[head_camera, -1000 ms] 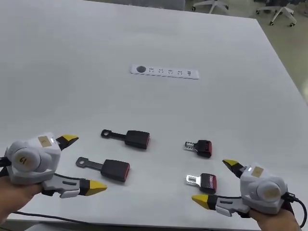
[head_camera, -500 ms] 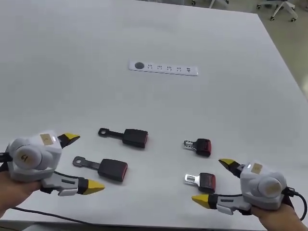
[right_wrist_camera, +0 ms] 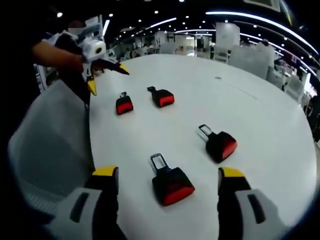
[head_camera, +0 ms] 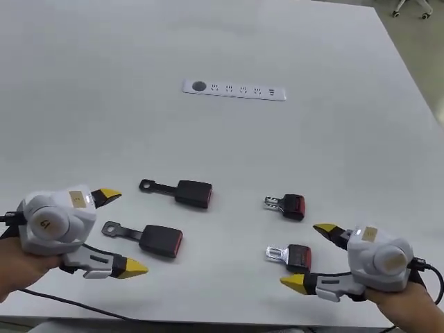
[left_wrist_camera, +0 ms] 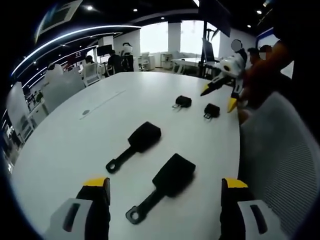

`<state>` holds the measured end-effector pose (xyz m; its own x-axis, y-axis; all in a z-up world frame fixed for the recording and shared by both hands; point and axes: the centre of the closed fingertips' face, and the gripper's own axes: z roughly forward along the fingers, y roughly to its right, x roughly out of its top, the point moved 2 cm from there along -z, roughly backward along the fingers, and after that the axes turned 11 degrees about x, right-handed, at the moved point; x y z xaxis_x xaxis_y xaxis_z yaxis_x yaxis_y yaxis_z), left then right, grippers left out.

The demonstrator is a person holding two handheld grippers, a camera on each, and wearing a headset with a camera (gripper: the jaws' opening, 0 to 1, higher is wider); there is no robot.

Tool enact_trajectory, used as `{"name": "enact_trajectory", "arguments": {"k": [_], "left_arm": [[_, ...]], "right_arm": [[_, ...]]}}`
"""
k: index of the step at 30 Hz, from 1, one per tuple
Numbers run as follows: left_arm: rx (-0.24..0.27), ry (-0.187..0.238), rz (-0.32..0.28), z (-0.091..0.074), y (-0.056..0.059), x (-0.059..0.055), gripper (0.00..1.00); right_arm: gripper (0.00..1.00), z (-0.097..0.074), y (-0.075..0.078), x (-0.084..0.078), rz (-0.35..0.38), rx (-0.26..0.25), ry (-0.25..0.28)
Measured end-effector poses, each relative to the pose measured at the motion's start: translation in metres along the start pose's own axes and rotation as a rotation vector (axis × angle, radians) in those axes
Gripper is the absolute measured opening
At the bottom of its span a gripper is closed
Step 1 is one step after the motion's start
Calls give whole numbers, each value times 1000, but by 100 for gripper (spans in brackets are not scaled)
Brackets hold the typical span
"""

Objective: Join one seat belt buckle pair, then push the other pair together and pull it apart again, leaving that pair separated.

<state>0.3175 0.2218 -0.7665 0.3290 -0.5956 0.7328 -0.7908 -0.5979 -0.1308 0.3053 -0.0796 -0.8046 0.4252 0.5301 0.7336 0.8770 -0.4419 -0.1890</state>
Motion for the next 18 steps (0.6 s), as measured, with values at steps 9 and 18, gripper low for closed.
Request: {"name": "enact_trajectory", "arguments": {"k": [9,18], "left_arm": [[-43,-23,47,10,1,-2,88],[-117,-80,143,30,5,-16,79]], "right_arm": [[82,4,5,-7,-5,39,-32],[77,8,5,-16,-22,84,-85]]}}
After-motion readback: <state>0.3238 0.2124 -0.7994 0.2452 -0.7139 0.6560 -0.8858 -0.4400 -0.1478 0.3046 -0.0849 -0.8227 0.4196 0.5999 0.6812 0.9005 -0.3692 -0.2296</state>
